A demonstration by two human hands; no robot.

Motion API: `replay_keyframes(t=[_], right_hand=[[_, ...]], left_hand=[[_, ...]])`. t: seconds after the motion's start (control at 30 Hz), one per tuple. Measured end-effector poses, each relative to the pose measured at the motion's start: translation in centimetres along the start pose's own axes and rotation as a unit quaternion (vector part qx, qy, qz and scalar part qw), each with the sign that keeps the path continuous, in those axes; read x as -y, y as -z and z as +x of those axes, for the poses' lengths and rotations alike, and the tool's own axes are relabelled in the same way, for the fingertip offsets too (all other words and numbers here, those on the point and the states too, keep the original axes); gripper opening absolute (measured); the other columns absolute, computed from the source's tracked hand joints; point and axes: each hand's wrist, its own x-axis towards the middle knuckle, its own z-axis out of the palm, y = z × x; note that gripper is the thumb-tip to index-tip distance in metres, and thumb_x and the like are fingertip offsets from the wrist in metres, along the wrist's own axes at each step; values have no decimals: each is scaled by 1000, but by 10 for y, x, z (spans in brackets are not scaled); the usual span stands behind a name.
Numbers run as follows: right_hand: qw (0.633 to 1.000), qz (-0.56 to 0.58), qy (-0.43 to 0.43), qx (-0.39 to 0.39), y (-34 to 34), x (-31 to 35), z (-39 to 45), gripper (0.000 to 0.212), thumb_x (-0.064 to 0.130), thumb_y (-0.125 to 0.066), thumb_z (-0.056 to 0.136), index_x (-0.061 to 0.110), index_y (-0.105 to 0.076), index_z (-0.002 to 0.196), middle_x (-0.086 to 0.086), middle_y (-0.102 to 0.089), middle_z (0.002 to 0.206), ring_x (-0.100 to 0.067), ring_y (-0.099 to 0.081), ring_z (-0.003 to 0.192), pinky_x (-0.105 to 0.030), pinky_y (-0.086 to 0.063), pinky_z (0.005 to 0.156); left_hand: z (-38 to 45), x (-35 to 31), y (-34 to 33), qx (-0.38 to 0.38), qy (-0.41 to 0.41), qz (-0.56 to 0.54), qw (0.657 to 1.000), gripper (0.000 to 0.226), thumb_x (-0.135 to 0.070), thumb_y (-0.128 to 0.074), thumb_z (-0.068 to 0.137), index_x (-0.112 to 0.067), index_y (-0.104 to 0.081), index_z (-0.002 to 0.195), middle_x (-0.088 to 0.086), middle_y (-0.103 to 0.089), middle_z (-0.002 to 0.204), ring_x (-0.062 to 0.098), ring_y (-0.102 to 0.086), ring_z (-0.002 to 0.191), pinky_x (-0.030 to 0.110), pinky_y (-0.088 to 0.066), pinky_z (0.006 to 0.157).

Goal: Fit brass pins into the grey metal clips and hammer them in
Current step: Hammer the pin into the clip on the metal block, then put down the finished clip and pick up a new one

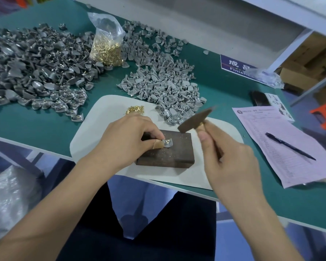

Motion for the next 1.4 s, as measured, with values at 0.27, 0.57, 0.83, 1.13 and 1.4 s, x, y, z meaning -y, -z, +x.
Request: replay_keyframes(t=[0.27, 0.57, 0.83, 1.13, 1.4], right_hand=[[999, -19, 7, 32, 8, -3, 10, 39, 67, -34, 97, 55, -48, 132, 11, -75, 88, -24, -68, 81, -36, -55, 67], [998, 8, -21, 60, -4, -8, -1, 32, 69, -38, 93, 66, -46, 124, 34, -65, 107, -7, -64, 89, -31, -55, 71], [983, -84, -160, 23, -31, -44, 6, 38, 40, -48, 100, 50, -60, 134, 8, -58, 97, -26, -61, 83, -36, -46, 71], [987, -116, -103, -46, -38, -44, 8, 23, 30, -61, 98, 35, -75, 116, 0, -69, 103, -31, -53, 105, -44, -34, 92], [990, 10, 138, -8, -66, 34, 30, 12, 38, -69, 90, 38, -75, 101, 20, -70, 96, -12, -57, 97, -36, -32, 82]], left_hand=[[2, 2, 2, 8, -10, -6, 1000, 8, -44, -81, 79, -42, -74, 81, -22, -66, 84, 3, -52, 94, 35, -48, 81], [4, 7, 2, 15, -16, -7, 1000, 6, -44, -81, 80, -45, -75, 81, -27, -65, 84, -1, -51, 94, 31, -46, 75], [0, 11, -3, -6, -14, -25, 1000, 6, -49, -78, 79, -46, -74, 83, -26, -65, 85, 0, -52, 97, 38, -50, 79], [-1, 14, -5, -8, -20, -43, 999, 7, -51, -76, 80, -46, -74, 84, -23, -67, 87, 3, -53, 99, 42, -51, 80], [-19, 34, -10, -144, -34, -122, 981, 9, -39, -66, 86, -38, -70, 94, -14, -64, 93, 15, -62, 96, 38, -55, 64]])
